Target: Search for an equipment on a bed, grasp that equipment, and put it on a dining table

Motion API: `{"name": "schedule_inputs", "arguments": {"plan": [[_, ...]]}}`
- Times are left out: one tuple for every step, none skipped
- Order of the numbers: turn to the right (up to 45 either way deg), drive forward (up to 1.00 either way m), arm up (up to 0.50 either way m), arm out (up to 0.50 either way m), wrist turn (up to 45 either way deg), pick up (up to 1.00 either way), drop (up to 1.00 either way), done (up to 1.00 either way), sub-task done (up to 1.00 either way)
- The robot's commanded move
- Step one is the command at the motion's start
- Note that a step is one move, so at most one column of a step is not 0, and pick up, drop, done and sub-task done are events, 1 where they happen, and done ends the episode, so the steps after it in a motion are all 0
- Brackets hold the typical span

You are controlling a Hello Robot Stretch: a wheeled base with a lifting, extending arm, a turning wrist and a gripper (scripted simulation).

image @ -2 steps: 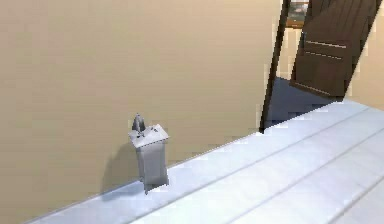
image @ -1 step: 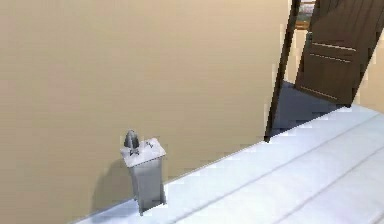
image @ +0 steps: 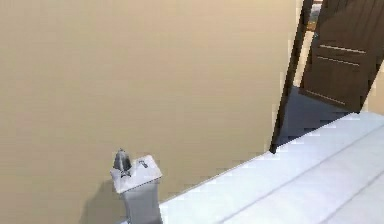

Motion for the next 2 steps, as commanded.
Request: {"name": "schedule_inputs", "arguments": {"plan": [[45.0, 0.0, 0.0, 0.0, 0.0, 0.0, 0.0, 0.0, 0.0], [45.0, 0.0, 0.0, 0.0, 0.0, 0.0, 0.0, 0.0, 0.0]]}}
